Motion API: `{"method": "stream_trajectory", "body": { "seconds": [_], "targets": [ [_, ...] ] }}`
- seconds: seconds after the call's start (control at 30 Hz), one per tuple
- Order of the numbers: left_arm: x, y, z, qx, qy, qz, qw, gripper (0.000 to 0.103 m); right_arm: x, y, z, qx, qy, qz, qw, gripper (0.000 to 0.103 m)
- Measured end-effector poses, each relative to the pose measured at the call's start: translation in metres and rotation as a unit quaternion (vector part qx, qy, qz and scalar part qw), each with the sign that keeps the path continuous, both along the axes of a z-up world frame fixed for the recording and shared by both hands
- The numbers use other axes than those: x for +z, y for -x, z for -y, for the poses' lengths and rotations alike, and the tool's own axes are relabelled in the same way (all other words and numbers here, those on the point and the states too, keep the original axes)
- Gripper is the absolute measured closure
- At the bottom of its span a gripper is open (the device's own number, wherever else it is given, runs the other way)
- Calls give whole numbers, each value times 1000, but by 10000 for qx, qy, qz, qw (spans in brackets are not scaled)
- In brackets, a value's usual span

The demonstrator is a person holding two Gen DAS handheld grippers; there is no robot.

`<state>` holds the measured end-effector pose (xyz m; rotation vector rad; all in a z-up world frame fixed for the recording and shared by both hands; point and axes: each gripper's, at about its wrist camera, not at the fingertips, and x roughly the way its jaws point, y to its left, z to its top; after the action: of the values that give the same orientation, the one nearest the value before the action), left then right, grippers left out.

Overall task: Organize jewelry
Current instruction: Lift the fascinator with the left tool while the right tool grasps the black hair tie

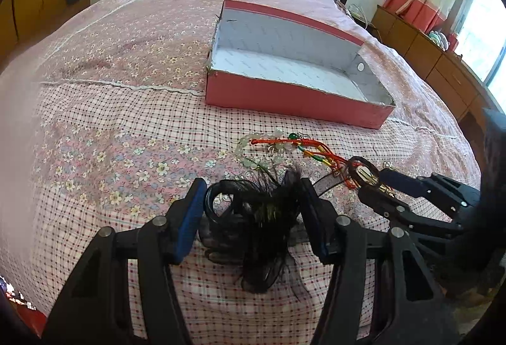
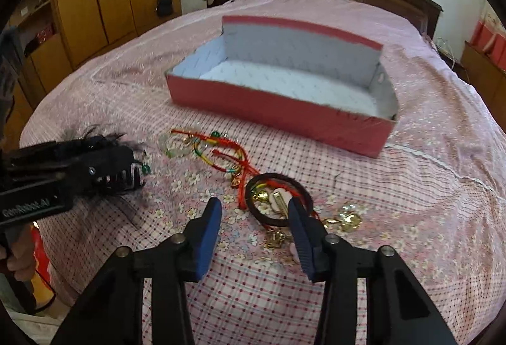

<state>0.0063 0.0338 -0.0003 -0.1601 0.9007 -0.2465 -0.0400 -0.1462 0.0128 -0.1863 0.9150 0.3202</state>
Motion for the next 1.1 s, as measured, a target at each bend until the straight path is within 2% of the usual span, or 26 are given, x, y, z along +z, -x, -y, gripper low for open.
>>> {"method": "stream_trajectory", "body": {
  "seconds": [0.03,0.2,0.43,0.6,0.7,1.1],
  "targets": [
    [0,0,0,-11,13,-11,10000,58,-2,-1,-1,16,39,5,10000,67],
    [-5,-1,-1,-18,65,-65,10000,59,-10,-8,-8,108,203,-33,9997,75],
    [-11,-1,4,-121,30,-162,9998,58,-17,-13,-17,308,318,-151,9989,75],
    [-16,-4,10,-211,59,-268,9994,58,-17,-14,-15,271,249,-159,9992,91],
    [-18,-4,12,-223,13,-289,9993,58,-13,-13,-9,248,108,-107,9996,95],
    [-29,-7,25,-283,-119,-430,9986,52,14,-7,13,115,-337,205,9992,97]
  ]
}}
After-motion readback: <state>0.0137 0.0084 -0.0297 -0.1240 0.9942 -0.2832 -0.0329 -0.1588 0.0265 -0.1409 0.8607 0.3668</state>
